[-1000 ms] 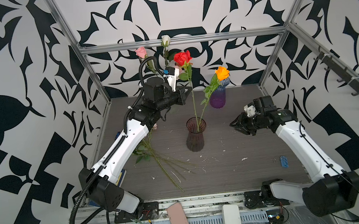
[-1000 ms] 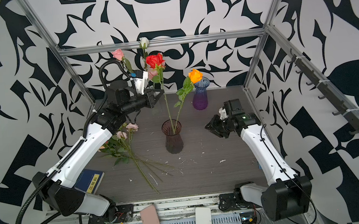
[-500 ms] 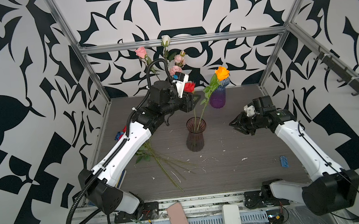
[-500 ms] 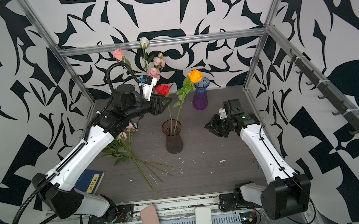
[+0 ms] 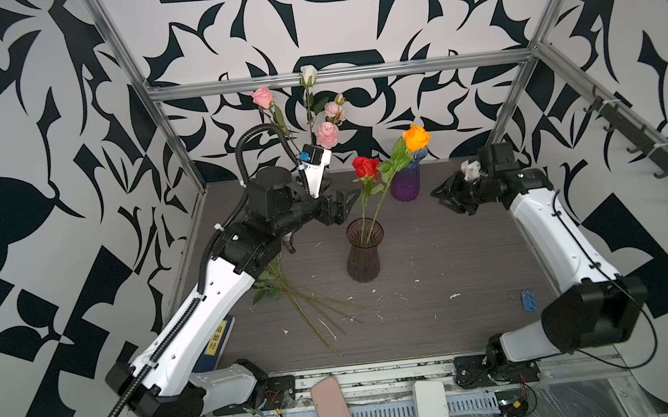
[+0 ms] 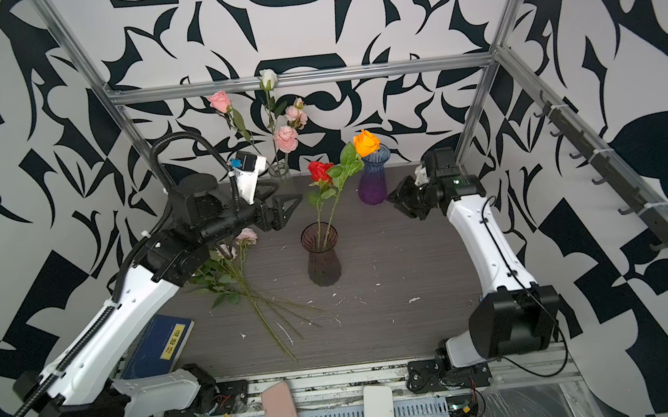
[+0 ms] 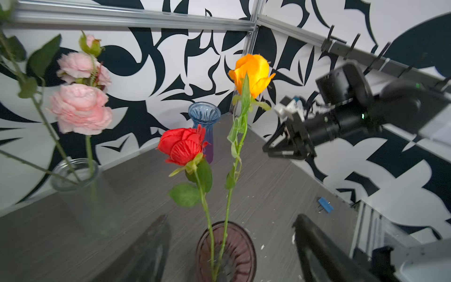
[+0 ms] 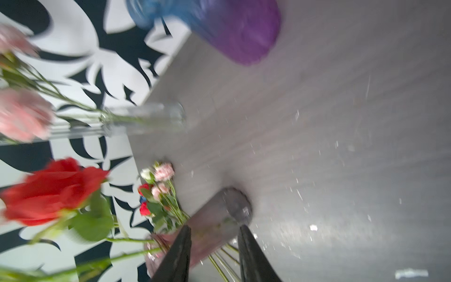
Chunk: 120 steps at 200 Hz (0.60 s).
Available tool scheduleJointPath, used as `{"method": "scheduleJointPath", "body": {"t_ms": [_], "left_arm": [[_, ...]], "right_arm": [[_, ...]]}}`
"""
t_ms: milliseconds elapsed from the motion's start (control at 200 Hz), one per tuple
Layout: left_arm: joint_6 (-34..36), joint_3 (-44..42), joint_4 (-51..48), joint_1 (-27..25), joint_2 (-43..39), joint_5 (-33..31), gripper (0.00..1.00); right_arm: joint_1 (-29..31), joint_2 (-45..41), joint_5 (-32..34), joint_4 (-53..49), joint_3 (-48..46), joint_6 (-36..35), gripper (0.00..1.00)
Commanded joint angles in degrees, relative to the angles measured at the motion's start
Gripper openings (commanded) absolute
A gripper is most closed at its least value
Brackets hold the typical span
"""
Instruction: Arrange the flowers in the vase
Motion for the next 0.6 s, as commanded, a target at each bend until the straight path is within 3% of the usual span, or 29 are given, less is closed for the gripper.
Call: {"method": "scheduleJointPath", "body": {"t_ms": [0, 180, 340, 485, 595], "left_arm": [[-1.69, -4.22, 0.95, 0.4, -4.73, -4.52, 1.0], [-8.7, -10.85, 2.69, 0.9, -10.27, -10.0, 0.99], [-16.62, -9.39, -2.26, 0.96, -13.09, -11.22, 0.99], [-18.17, -9.32, -8.37, 0.94, -16.88, -11.52, 0.99], [-18.21, -13.06, -6.37, 1.05, -20.03, -12.88, 0.99]], "right_arm": [[-1.38, 5.61, -0.63, -0.41, 10.13, -1.32, 0.36], [-2.66, 18.97, 0.91, -2.1, 27.21, 1.22, 0.37], [-3.7, 29.61, 0.65, -4.27, 39.64, 5.04, 0.38], [-3.79, 38.56, -0.31, -7.75, 51.7, 6.62, 0.38], [-3.79, 44.35, -0.53, -12.05, 61.69, 7.2, 0.37]]}}
